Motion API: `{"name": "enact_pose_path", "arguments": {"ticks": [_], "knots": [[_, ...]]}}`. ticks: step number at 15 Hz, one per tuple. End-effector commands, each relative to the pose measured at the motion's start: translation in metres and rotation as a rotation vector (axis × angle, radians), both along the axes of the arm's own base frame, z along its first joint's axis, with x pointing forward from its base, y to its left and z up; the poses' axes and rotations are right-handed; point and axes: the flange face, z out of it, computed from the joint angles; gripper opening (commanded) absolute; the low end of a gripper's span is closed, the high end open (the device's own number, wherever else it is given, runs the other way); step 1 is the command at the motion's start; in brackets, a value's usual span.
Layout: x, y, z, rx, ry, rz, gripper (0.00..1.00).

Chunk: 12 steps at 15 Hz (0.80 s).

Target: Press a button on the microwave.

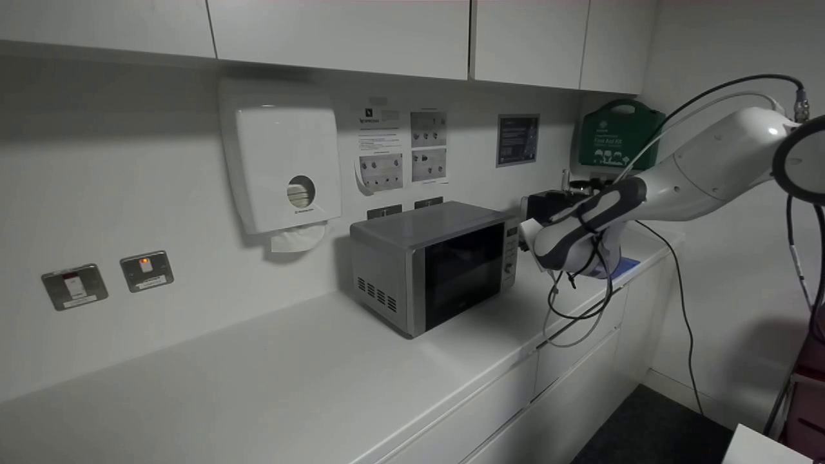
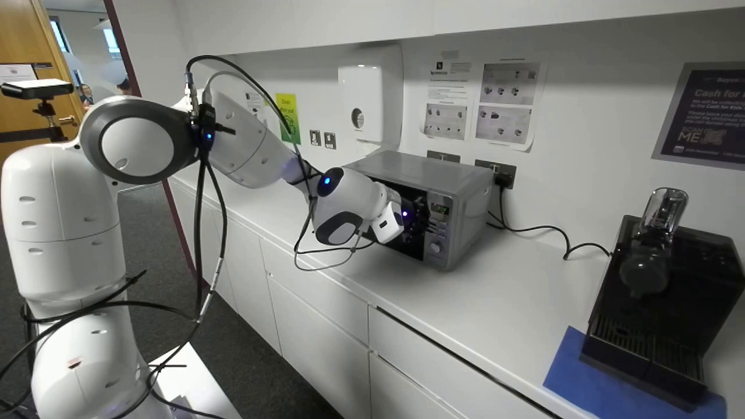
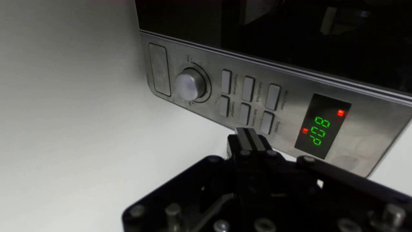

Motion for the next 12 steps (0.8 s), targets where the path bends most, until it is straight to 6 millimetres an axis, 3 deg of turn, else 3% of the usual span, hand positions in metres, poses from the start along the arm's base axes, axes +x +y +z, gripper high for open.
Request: {"name": "enact_pose_path", "arguments": {"ticks": [1,12], "knots": [[0.006,-0.005,0.022,-0.016,-0.041,-0.002,0.0],[0.015,-0.003,0.009,-0.015,-0.028,0.011,0.0]]}}
